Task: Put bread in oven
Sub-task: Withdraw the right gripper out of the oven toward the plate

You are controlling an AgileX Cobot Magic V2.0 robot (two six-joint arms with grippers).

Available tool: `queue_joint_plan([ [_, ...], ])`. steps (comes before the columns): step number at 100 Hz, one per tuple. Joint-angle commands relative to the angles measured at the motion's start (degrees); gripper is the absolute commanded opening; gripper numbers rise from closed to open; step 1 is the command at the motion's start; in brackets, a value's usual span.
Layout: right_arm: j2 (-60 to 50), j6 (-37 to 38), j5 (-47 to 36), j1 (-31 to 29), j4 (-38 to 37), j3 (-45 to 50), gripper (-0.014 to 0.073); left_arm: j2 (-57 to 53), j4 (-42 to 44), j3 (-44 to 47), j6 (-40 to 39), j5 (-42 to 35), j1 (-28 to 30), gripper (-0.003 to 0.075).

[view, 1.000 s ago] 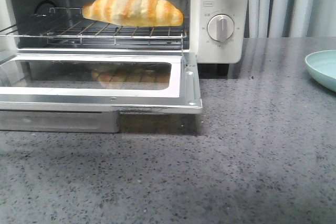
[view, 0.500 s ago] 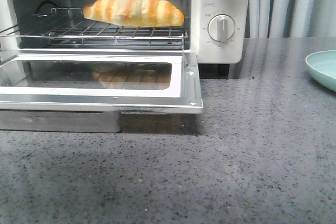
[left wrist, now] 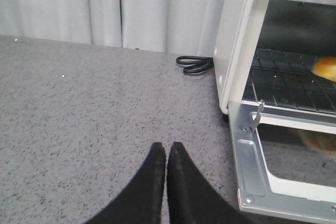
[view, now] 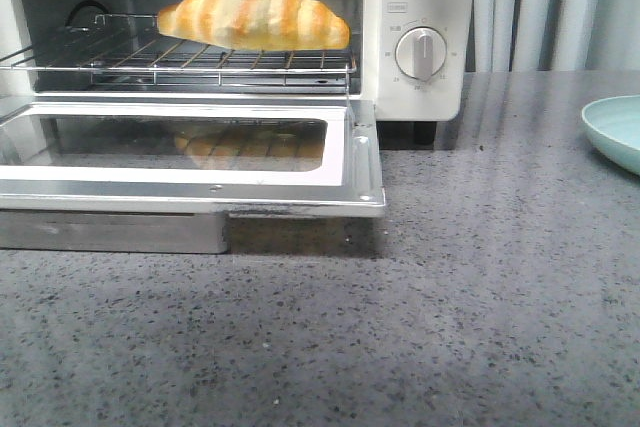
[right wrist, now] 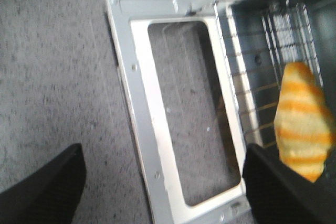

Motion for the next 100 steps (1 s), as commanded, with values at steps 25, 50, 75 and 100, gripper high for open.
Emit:
queue_joint_plan([
  [25,-14.84,4.36,3.48,-3.10,-2.42,11.84,-0.0069,-1.48,0.27,0.51,-0.22,-7.87,0.19,-0.0021],
  [50,-21.42,8.74,3.48,-6.93,-2.53,17.71,-0.0069,-1.48,0.13,0.54,-0.22,-7.87,0.19,-0.0021],
  [75,-23.02,13.97,3.48,-9.53,-6.58,23.13,-0.0069,-1.48,0.13,0.54,-0.22,-7.87,0.19,-0.0021],
  [100,-23.02,14.02,2.08,-9.62,-6.80,23.28,-0.0069,-1.48,0.13,0.65,-0.22,-7.87,0.19,-0.0021],
])
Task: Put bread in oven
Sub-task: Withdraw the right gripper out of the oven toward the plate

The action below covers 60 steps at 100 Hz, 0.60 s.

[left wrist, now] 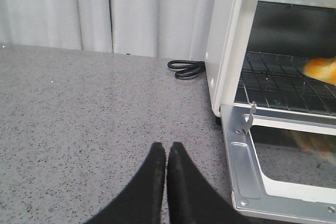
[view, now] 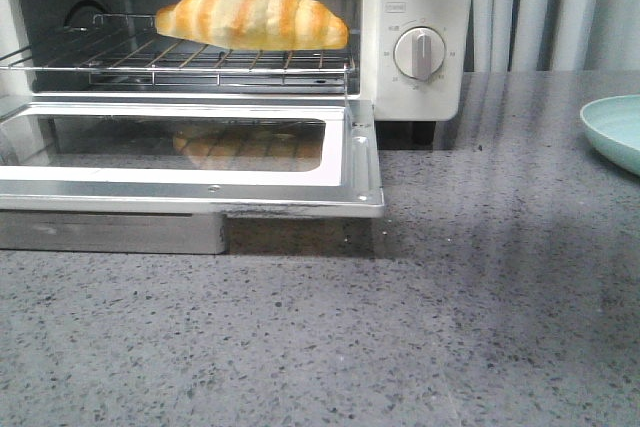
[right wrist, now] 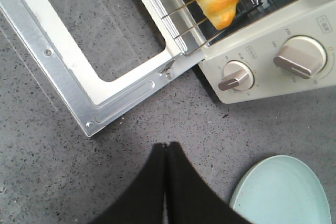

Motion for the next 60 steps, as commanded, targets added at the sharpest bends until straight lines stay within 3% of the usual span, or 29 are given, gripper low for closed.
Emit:
queue_joint_plan([
  [1,-1.87,0.52,2.03,-0.37,-3.48,-1.24,-0.0069,-1.48,0.13,-1.41,-0.22,-4.68,0.19,-0.0021],
  [38,-1.98,0.52,1.62,-1.20,-3.48,-1.24,-0.0069,-1.48,0.13,-1.41,-0.22,-4.68,0.19,-0.0021],
  [60,-4.44,0.52,-0.09,-5.49,3.47,-1.24,-0.0069,-1.48,0.13,-1.41,-0.22,-4.68,0.19,-0.0021],
])
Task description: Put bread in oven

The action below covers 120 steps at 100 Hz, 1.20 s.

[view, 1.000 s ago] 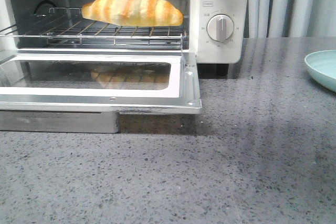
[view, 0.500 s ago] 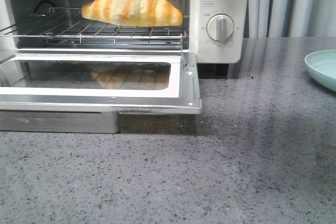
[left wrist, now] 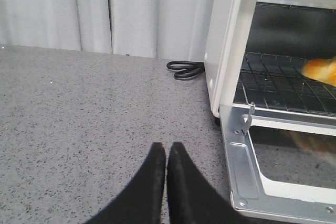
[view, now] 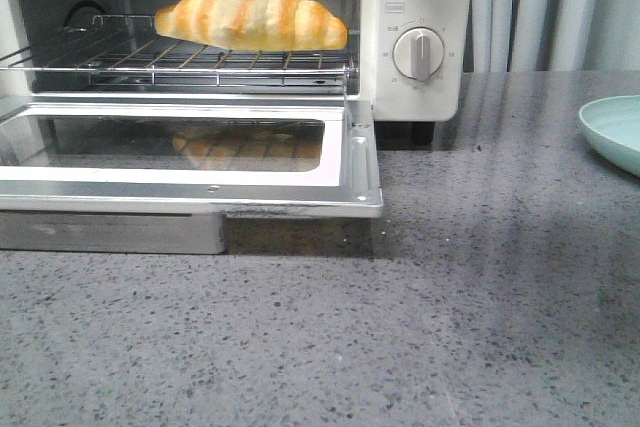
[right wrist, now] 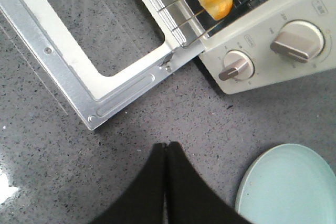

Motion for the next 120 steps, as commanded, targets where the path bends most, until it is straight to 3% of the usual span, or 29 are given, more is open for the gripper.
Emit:
queue_joint_plan([
  [1,-2.29,0.32,-0.25,-2.45,-0.10,-1.24,-0.0069,-1.48,0.13,-1.41,-0.22,-4.58,0.19,-0.0021],
  [23,-2.29,0.32,-4.14,-10.98,1.45,-0.13,-0.0069,-1.48,0.13,-1.41,-0.22,-4.58,0.19,-0.0021],
  [60,-3.86,0.32,-16.10,-26.37,12.97,6.90,-0.0069,-1.48,0.13,-1.41,-0.22,-4.58,0.19,-0.0021],
  [94,-19.14,0.32,-37.97,-35.76,17.65,31.31,-0.0069,-1.48,0.13,-1.41,-0.22,-4.58,0.19,-0.0021],
  [120,-35.30,0.32,-46.92,-42.50,21.25,47.05,-0.0069,-1.48,0.13,-1.41,-0.22,-4.58,0.19,-0.0021],
])
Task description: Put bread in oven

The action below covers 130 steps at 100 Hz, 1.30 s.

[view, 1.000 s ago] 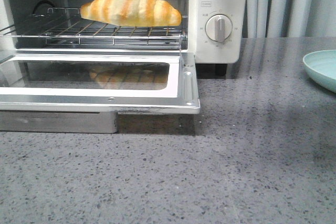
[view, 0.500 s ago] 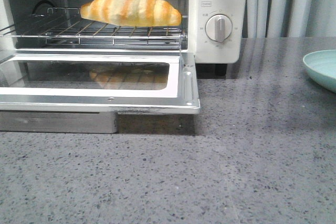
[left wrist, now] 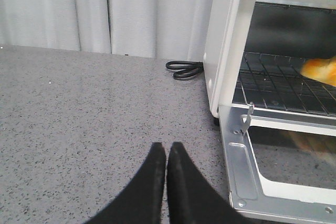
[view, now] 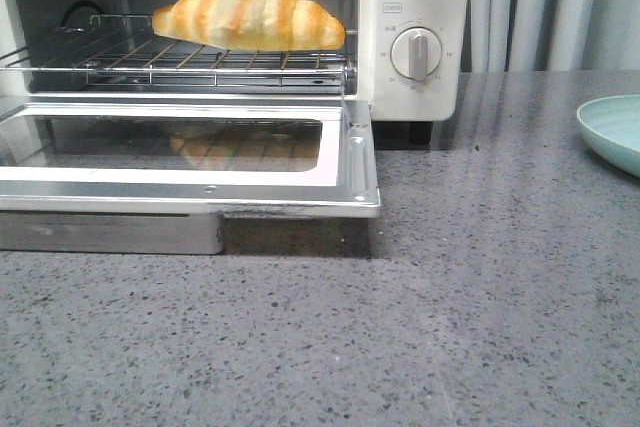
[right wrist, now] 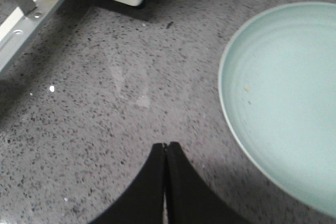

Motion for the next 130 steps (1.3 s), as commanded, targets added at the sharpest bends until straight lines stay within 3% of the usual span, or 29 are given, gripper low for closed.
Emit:
queue_joint_plan([
  [1,-5.56,0.18,-6.41,-2.81,1.06,2.69,-0.0069,-1.48,0.13,-1.41,-0.22,-4.54,0.19,-0.0021],
  [33,-25.38,-0.23,-18.58,-10.67,1.13,17.88,-0.0069,-1.48,0.13,-1.41,-0.22,-4.54,0.19,-0.0021],
  [61,-38.12,-0.88,-18.96,-23.55,4.03,26.40,-0.0069,-1.48,0.13,-1.41,-0.22,-4.54,0.19,-0.0021],
  [78,-42.72,-8.89,-19.08,-29.64,9.06,29.00,-0.0069,-1.48,0.13,-1.41,-0.22,-4.54,0.19,-0.0021],
  [130,-42.74,-18.93,-18.73,-31.03,11.55,31.67,-0.0069,-1.48,0.13,-1.41,-0.22,-4.54,0.19,-0.0021],
])
